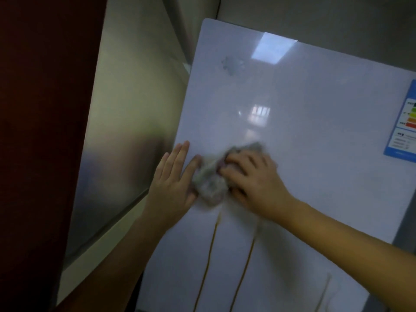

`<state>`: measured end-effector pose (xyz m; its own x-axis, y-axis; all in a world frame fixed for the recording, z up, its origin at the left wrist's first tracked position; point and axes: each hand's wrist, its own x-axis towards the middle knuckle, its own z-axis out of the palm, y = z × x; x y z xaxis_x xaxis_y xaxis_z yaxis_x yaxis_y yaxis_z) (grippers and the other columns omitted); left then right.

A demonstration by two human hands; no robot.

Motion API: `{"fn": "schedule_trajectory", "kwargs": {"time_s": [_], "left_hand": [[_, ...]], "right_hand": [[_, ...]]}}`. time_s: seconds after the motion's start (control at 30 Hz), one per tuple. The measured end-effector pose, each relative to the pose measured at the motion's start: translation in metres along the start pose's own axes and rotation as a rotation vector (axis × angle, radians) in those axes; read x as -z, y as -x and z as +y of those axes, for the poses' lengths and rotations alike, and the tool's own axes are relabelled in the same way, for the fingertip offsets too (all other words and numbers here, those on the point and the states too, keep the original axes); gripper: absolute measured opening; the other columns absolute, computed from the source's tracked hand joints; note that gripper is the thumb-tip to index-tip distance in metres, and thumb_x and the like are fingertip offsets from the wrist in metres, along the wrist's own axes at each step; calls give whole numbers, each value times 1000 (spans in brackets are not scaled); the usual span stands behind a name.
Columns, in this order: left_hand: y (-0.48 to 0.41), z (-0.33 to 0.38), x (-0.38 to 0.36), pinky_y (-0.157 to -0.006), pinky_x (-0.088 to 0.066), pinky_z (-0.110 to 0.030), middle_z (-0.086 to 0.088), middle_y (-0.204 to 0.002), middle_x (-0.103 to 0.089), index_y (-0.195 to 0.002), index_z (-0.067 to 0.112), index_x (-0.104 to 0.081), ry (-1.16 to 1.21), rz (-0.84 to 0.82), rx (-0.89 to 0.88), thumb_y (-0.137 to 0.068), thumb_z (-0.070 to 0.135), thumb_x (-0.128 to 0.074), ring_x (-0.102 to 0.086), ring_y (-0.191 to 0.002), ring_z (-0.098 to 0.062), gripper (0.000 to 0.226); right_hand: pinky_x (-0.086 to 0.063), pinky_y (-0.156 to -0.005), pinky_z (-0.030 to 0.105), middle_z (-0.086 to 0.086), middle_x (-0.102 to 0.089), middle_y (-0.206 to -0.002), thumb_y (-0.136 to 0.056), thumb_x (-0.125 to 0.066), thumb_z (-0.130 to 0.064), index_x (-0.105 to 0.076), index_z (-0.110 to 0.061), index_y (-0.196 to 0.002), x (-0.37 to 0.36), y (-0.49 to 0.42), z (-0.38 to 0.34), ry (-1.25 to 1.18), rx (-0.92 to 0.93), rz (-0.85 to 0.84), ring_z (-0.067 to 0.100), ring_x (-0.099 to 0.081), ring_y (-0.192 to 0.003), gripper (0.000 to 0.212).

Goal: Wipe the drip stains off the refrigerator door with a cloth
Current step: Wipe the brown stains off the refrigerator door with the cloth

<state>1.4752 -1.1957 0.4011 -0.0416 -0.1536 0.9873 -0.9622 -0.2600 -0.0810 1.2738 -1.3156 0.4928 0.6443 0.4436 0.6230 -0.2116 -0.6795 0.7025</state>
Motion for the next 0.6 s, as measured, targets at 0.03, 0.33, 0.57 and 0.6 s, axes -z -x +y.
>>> {"fn": "schedule_trajectory", "kwargs": {"time_s": [0.03, 0.33, 0.57, 0.6], "left_hand": [[11, 0, 1, -122, -30, -53, -24, -162, -33, -149, 5, -49, -5, 3, 22, -93, 25, -52, -31, -151, -38, 60], [64, 0, -2, -120, -36, -41, -21, -162, -34, -151, 3, -45, -10, -76, 49, -104, 40, -46, -31, -152, -34, 60], [67, 0, -4, -116, -42, -50, -25, -162, -31, -152, 0, -41, 14, -83, 29, -97, 25, -62, -30, -152, -39, 64], [67, 1, -4, -117, -41, -49, -25, -162, -32, -151, -1, -42, 9, -72, 29, -101, 29, -54, -30, -152, -39, 60]], "right_hand": [[-40, -90, 42, 13, -64, -129, -86, -69, -27, -71, -20, -119, -5, 10, -9, -30, 91, -40, 34, -56, -115, 34], [-38, -94, 44, 12, -62, -127, -79, -74, -29, -70, -18, -124, 9, -25, 22, 5, -243, 92, 38, -56, -111, 46], [-43, -90, 42, 12, -64, -128, -96, -67, -33, -69, -21, -125, -20, 35, -34, -91, 186, -142, 33, -55, -113, 32], [-43, -89, 42, 11, -64, -127, -97, -65, -36, -69, -21, -125, -16, 36, -29, -98, 173, -136, 32, -55, -112, 32]]}}
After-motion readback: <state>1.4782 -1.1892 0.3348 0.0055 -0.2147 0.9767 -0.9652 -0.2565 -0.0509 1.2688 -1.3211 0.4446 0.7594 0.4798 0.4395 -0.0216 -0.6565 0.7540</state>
